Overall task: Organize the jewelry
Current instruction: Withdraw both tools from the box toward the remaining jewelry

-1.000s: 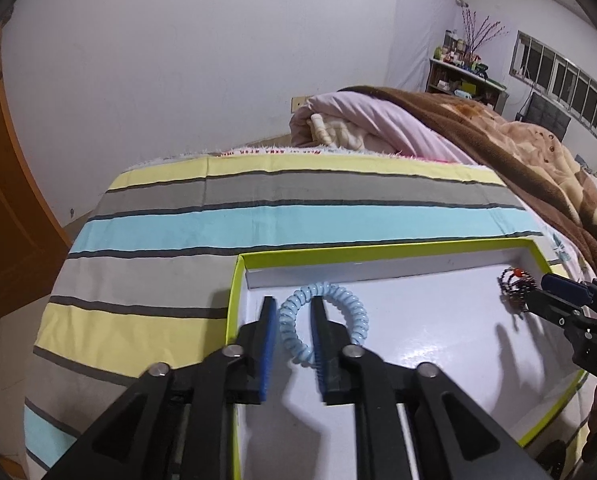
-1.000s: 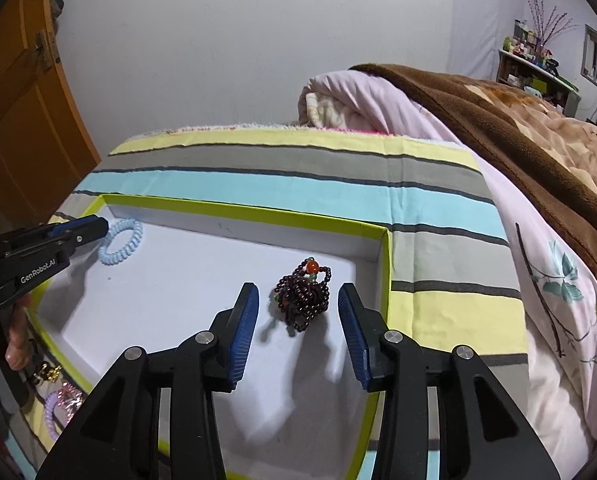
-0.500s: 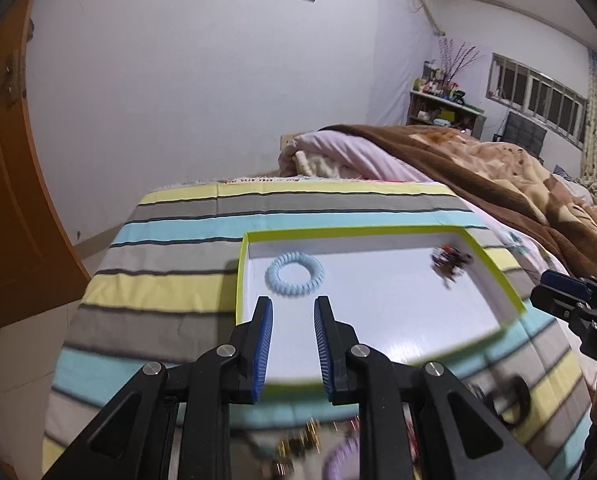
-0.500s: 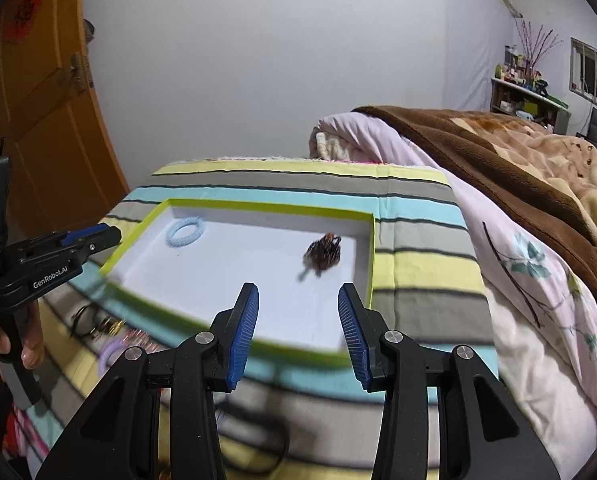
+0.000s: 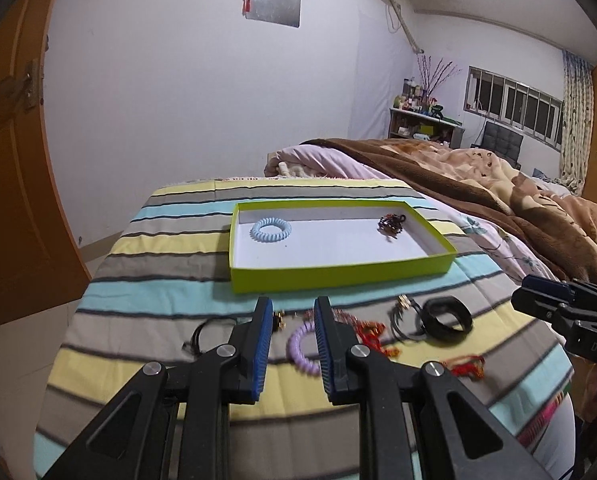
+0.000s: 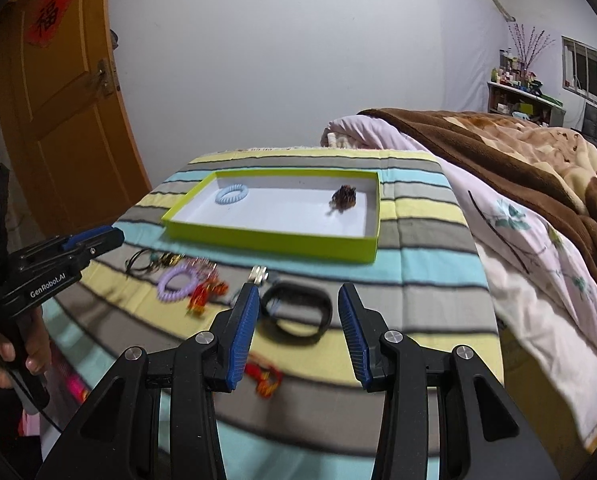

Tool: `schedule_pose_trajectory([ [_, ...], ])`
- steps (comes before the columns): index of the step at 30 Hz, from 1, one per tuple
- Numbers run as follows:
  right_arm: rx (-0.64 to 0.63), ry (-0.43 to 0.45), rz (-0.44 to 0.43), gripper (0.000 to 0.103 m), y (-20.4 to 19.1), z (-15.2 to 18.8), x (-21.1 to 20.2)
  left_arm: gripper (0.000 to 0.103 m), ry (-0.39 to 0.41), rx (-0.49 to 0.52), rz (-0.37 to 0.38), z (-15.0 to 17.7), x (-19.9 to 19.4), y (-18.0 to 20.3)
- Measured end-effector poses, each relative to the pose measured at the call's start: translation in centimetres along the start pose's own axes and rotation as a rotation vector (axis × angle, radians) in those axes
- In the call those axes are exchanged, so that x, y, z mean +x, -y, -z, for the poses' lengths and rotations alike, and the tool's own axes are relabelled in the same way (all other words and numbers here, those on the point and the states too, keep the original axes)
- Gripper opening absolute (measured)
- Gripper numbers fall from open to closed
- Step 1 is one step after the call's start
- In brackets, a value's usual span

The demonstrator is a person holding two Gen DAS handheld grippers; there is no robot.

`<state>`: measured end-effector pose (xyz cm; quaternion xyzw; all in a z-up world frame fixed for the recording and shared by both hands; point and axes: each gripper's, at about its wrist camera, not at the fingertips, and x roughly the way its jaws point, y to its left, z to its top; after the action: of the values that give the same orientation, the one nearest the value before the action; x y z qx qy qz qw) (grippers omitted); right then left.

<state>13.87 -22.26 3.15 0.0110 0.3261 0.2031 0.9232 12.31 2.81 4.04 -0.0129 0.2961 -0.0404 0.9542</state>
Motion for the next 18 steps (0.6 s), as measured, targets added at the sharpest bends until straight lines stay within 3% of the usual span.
schedule_pose_trajectory([
  [11, -0.006, -0.014, -0.007, 0.042, -0.6, 2.8, -2.1, 0.021, 0.002, 0.001, 0.009, 3.3, -2.9, 0.8],
  [18, 0.014, -0.024, -0.011, 0.042, -0.2, 3.2, -1.8, 0.021, -0.019, -0.012, 0.015, 3.8, -2.7, 0.8],
])
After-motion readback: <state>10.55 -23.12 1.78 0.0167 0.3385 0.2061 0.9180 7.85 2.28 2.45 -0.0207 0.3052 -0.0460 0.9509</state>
